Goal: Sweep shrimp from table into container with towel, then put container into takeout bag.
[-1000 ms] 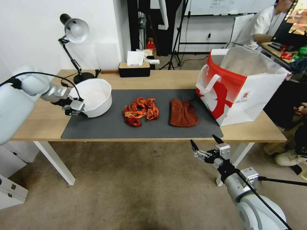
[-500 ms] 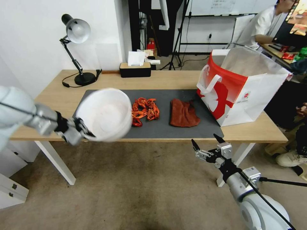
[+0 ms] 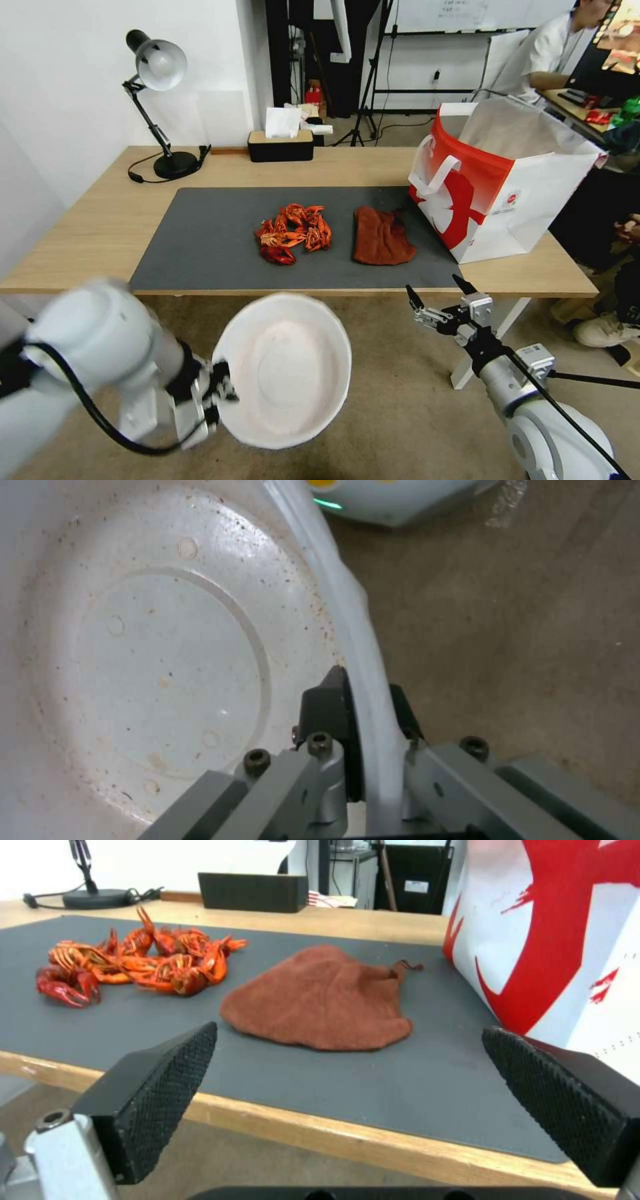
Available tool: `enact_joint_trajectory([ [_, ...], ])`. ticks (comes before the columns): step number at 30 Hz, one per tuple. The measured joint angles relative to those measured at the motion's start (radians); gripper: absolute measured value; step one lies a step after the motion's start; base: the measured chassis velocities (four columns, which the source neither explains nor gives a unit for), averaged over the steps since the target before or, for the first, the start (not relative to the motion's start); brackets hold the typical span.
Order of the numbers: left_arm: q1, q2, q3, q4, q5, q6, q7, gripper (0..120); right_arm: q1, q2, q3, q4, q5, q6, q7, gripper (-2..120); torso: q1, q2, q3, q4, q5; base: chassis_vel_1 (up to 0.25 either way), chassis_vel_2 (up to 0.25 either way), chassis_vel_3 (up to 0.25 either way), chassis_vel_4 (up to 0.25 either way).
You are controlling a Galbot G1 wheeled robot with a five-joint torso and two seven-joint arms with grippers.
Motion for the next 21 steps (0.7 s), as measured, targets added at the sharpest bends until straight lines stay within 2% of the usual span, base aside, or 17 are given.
enact_joint_trajectory([
  [1,-0.019,-0.026,0.037,0.066,0.05,-0.019,-0.008,0,0.0,-0.002,0.0,0.003,0.004,0.0,0.001,100,0.0,0.0,0.0,0.0,0.0,0.0,0.0,0.0,0.0],
  [2,-0.019,-0.026,0.037,0.066,0.05,-0.019,-0.008,0,0.0,-0.002,0.0,0.003,0.004,0.0,0.001,100,0.0,0.0,0.0,0.0,0.0,0.0,0.0,0.0,0.0],
  [3,-0.038,-0.046,0.065,0.116,0.077,-0.03,-0.012,0,0.0,-0.004,0.0,0.005,0.007,0.0,0.002,100,0.0,0.0,0.0,0.0,-0.0002,0.0,0.0,0.0,0.0],
  [4,-0.08,-0.082,0.111,0.202,0.107,-0.037,-0.022,0,-0.001,-0.005,0.0,0.01,0.01,0.0,0.004,100,0.0,0.0,0.0,-0.0001,-0.0001,0.0,0.0,0.0,0.0],
  [5,-0.08,-0.082,0.111,0.202,0.107,-0.037,-0.022,0,-0.001,-0.005,0.0,0.01,0.01,0.0,0.004,100,0.0,0.0,0.0,-0.0001,-0.0001,0.0,0.0,0.0,0.0],
  [7,-0.127,-0.123,0.147,0.288,0.128,-0.045,-0.034,0,-0.005,-0.005,0.001,0.015,0.015,0.0,0.007,100,0.0,0.0,0.0,-0.0004,0.0,0.0,0.0,0.0,0.0],
  [8,-0.127,-0.123,0.147,0.288,0.128,-0.045,-0.034,0,-0.005,-0.005,0.001,0.015,0.015,0.0,0.007,100,0.0,0.0,0.0,-0.0004,0.0,0.0,0.0,0.0,0.0],
  [10,-0.167,-0.163,0.177,0.35,0.158,-0.05,-0.06,0,-0.011,-0.012,0.003,0.026,0.04,0.0,0.012,100,0.0,0.0,0.0,-0.0002,0.0001,0.0,0.0,0.0,0.0],
  [15,-0.184,-0.178,0.187,0.36,0.168,-0.05,-0.069,0,-0.014,-0.022,0.002,0.03,0.077,0.0,0.019,100,0.0,0.0,0.0,-0.0001,0.0003,0.0,0.0,0.0,0.0],
  [17,-0.214,-0.203,0.206,0.372,0.174,-0.045,-0.081,0,-0.013,-0.053,-0.009,0.03,0.176,-0.002,0.042,100,0.0,0.0,0.0,-0.0002,0.0002,0.0,0.0,0.0,0.0],
  [18,-0.214,-0.203,0.206,0.372,0.174,-0.045,-0.081,0,-0.013,-0.053,-0.009,0.03,0.176,-0.002,0.042,100,0.0,0.0,0.0,-0.0002,0.0002,0.0,0.0,0.0,0.0],
  [20,-0.261,-0.232,0.212,0.399,0.166,-0.021,-0.101,0,0.035,-0.105,-0.036,0.013,0.315,-0.033,0.097,100,0.0,0.0,0.0,-0.0002,0.0002,0.0,0.0,0.0,0.0],
  [21,-0.261,-0.232,0.212,0.399,0.166,-0.021,-0.101,0,0.035,-0.105,-0.036,0.013,0.315,-0.033,0.097,100,0.0,0.0,0.0,-0.0002,0.0002,0.0,0.0,0.0,0.0],
])
